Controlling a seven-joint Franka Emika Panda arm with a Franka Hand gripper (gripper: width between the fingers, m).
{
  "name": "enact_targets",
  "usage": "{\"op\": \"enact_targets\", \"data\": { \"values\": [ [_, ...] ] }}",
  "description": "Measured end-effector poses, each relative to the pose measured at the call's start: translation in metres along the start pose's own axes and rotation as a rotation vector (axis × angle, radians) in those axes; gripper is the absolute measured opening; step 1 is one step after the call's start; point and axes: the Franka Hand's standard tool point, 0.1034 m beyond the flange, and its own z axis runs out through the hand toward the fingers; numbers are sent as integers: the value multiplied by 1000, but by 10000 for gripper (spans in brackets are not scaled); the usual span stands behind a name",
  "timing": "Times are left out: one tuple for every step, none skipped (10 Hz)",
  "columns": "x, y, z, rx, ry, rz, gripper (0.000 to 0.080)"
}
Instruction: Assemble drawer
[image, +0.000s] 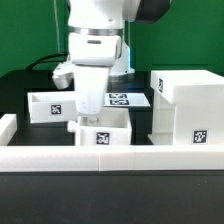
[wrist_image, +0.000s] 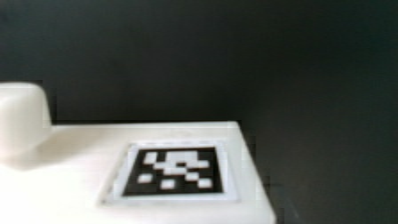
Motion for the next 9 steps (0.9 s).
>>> {"op": "enact_targets", "data": {
  "values": [
    [5, 0, 1, 9, -4, -9, 42],
    [6, 2, 0, 9, -4, -9, 42],
    [5, 2, 0, 9, -4, 15, 42],
    [4, 1, 1, 10, -4, 17, 42],
    [4, 1, 1, 11, -4, 17, 42],
    [4, 1, 1, 11, -4, 17, 42],
    [9, 3, 0, 17, -5, -1, 42],
    [17, 8, -4, 14, -5, -26, 42],
    [25, 10, -5, 11, -7, -53, 42]
  ]
}}
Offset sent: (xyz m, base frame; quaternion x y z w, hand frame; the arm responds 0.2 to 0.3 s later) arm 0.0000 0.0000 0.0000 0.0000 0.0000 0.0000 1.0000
